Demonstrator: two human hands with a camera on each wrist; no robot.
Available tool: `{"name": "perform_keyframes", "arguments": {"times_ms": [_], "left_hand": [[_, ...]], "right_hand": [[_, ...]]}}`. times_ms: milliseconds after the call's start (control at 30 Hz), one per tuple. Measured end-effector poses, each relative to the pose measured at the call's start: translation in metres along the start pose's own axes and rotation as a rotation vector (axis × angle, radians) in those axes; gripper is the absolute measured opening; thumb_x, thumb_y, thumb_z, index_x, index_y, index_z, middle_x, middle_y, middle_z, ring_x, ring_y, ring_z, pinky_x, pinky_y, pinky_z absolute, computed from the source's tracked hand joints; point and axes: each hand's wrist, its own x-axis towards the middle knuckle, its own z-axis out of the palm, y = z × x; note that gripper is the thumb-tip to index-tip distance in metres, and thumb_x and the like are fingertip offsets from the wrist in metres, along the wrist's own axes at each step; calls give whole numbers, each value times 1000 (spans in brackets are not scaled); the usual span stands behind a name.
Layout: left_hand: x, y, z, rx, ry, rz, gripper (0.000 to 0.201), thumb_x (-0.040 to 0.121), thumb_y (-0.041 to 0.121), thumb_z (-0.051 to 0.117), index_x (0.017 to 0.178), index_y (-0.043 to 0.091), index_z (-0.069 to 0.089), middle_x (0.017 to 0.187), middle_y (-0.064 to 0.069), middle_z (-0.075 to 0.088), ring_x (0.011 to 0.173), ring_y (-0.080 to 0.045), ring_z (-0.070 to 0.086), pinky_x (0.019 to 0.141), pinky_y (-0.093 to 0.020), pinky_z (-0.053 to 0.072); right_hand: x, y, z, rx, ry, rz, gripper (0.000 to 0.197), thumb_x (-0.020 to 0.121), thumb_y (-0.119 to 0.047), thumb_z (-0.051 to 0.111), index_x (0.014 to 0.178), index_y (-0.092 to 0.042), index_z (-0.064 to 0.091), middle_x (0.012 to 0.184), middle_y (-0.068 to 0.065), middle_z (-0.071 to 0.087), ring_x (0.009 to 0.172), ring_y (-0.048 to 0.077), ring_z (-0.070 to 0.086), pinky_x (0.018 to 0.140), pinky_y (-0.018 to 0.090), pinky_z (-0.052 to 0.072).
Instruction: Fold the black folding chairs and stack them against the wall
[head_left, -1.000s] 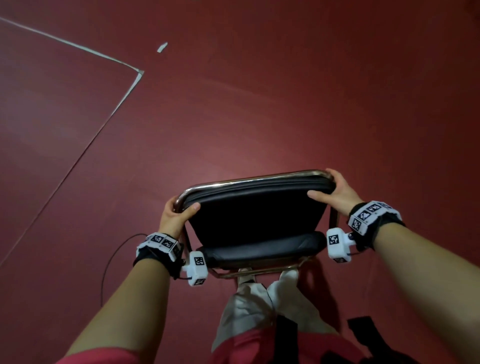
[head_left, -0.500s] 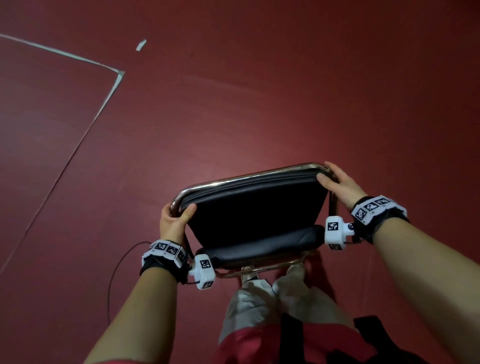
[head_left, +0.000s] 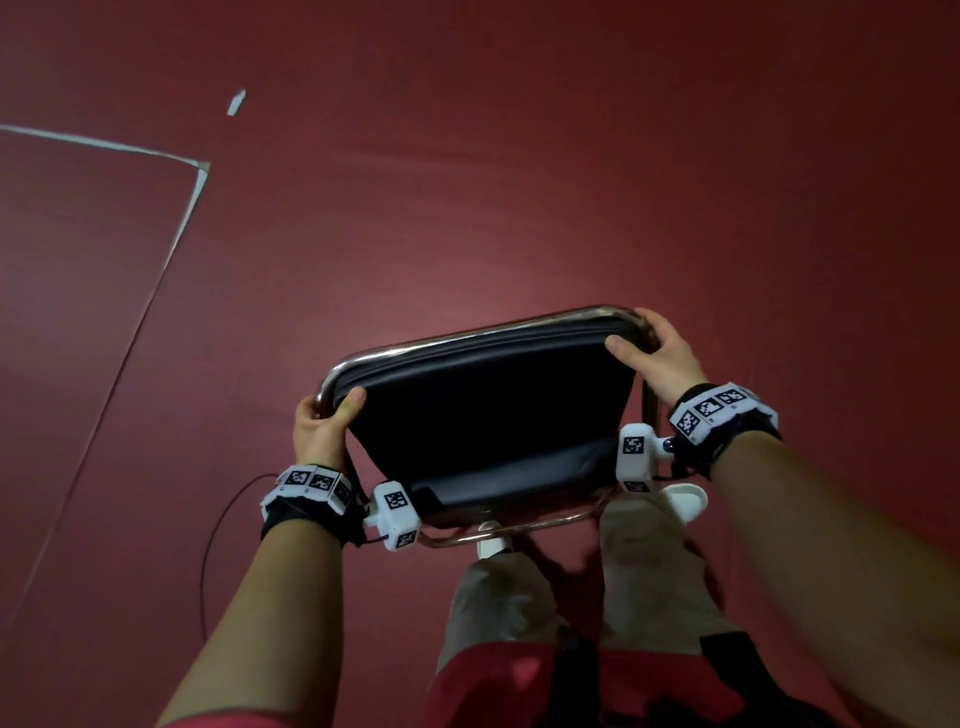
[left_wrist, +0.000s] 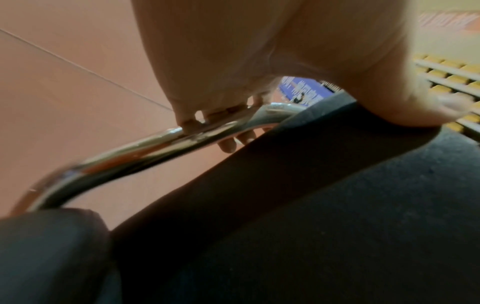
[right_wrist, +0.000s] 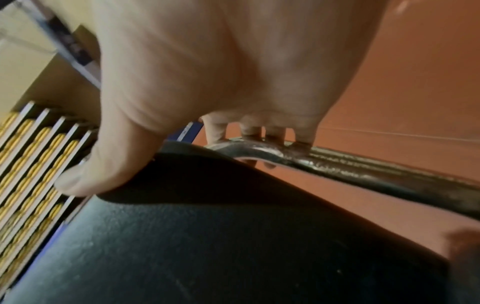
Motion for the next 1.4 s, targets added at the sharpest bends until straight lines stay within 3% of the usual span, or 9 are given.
{"name": "perform_keyframes", "arguments": {"times_ms": [167, 267, 433, 633, 767, 900, 1067, 1267, 1400], "left_hand": [[-38, 25, 86, 33, -12, 61, 52, 84, 18, 79, 128, 14, 51, 109, 0, 60, 101, -16, 56, 91, -30, 43], [-57, 36, 143, 126, -58, 100, 50, 75, 21, 87, 114, 15, 56, 101, 4, 64, 97, -18, 61, 86, -29, 47], [-107, 66, 261, 223, -200, 130, 71, 53, 30, 93, 112, 12, 60, 104, -3, 66, 95, -21, 63, 86, -32, 50], [-190, 112, 405, 195, -388, 229, 52, 73, 10, 86, 114, 12, 55, 106, -2, 62, 100, -22, 60, 89, -32, 48], [-252, 145, 491, 180, -578, 328, 50, 80, 3, 80, 123, 7, 55, 107, -3, 60, 96, -18, 56, 68, -13, 44], [-300, 173, 575, 175, -771, 402, 48, 81, 0, 77, 121, 10, 52, 94, 7, 58, 83, -5, 56, 64, -8, 43], [-352, 205, 697, 176, -978, 469, 48, 78, 2, 80, 118, 10, 55, 97, 4, 61, 87, -10, 59, 71, -15, 45], [-393, 244, 879, 206, -1168, 433, 48, 64, 18, 93, 98, 18, 61, 112, -10, 68, 107, -27, 65, 99, -38, 51], [-422, 265, 990, 259, -1280, 415, 42, 68, 18, 91, 97, 18, 60, 111, -11, 69, 109, -29, 66, 102, -42, 51]], "right_hand": [[20, 24, -81, 67, 64, 17, 53, 87, -32, 73, 134, -18, 53, 115, -8, 59, 107, 8, 54, 89, 19, 38], [24, 49, -139, 121, 149, 51, 41, 86, -24, 75, 124, -15, 61, 108, -4, 62, 103, 12, 58, 81, 16, 42], [21, 92, -251, 240, 274, 119, 38, 84, -14, 76, 119, -7, 65, 103, 2, 67, 90, 12, 61, 64, 0, 44], [5, 90, -395, 397, 558, 83, 40, 82, -18, 79, 119, -19, 65, 99, -9, 67, 89, 7, 62, 72, 7, 45], [-20, 87, -479, 460, 762, 42, 58, 77, -20, 82, 130, -15, 60, 114, -2, 65, 107, 13, 60, 92, 22, 43], [-42, 92, -550, 481, 950, -7, 69, 73, -23, 85, 135, -12, 57, 125, 3, 65, 117, 16, 60, 102, 27, 44], [-46, 94, -635, 511, 1168, -16, 69, 71, -26, 86, 133, -12, 59, 126, 4, 65, 117, 17, 61, 107, 32, 45], [-6, 75, -753, 525, 1396, 10, 68, 71, -24, 87, 131, -7, 60, 126, 7, 64, 111, 14, 58, 97, 24, 43], [25, 67, -816, 534, 1528, 76, 67, 71, -25, 87, 130, -7, 61, 126, 7, 64, 110, 13, 58, 95, 23, 42]]}}
